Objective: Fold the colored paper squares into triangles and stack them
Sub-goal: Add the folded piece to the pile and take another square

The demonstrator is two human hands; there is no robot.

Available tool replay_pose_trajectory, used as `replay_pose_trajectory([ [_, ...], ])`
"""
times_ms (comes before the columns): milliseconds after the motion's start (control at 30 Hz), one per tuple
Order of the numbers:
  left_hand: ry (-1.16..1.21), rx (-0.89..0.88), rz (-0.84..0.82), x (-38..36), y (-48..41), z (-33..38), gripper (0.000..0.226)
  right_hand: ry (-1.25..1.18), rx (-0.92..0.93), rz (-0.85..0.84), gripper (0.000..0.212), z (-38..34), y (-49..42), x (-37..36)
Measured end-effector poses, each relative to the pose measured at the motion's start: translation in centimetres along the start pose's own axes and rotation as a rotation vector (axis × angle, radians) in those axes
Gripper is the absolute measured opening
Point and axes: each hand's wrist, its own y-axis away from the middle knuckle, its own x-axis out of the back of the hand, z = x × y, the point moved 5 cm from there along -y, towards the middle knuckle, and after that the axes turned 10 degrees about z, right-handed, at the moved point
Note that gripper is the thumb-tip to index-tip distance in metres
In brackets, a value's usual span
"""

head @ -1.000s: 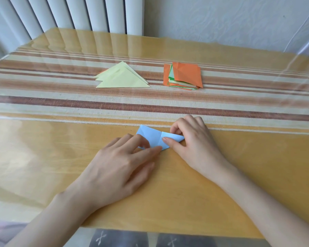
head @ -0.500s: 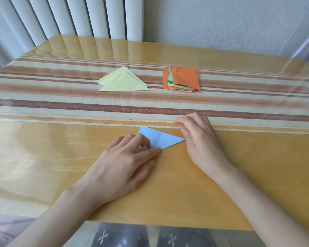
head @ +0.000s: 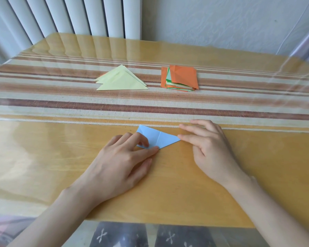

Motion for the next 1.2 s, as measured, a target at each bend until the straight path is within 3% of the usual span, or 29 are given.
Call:
replay_pose_trajectory([
  [100, 0.027, -0.002, 0.008, 0.0, 0.0, -0.2, 0.037, -0.151, -0.128, -0.052, 0.041, 0.2, -0.5, -0.3],
  [233, 0.037, 0.034, 0.106, 0.5, -0.2, -0.4, 0.035, -0.164, -0.073, -0.178, 0.040, -0.4, -0.2, -1.4],
  [367, -0.038, 0.378, 0.313, 1.6, 0.0, -2.5, 0.043, -0.193, -0.019, -0.178, 0.040, -0.8, 0.0, -1.3],
  [467, -0.069, 0.514, 0.208, 0.6, 0.0, -3.4, 0.064, -0.212, 0.008, -0.162, 0.033, -1.3, 0.0, -1.3],
  [800, 0.102, 0.425, 0.099, 0.0, -0.6, -2.9, 0.064, -0.263, -0.116, -0.259, 0.032, -0.9, -0.2, -1.9],
  [900, 0.200, 0.427, 0.107, -0.1, -1.0, -2.7, 0.052, -0.239, -0.115, -0.292, 0.045, -1.1, -0.2, -1.9],
  [1000, 0.389, 0.403, 0.136, 0.1, -1.6, -1.7, 0.025, -0.246, -0.121, -0.306, 0.056, -1.2, -0.2, -1.9],
  [1100, 0.559, 0.338, 0.147, 0.4, -1.9, -0.3, 0.031, -0.333, -0.192, -0.305, 0.074, -0.9, -0.1, -1.7],
  [1200, 0.583, 0.226, 0.103, 0.1, -1.8, 0.6, 0.024, -0.390, -0.204, -0.307, 0.085, -0.8, -0.1, -1.7],
])
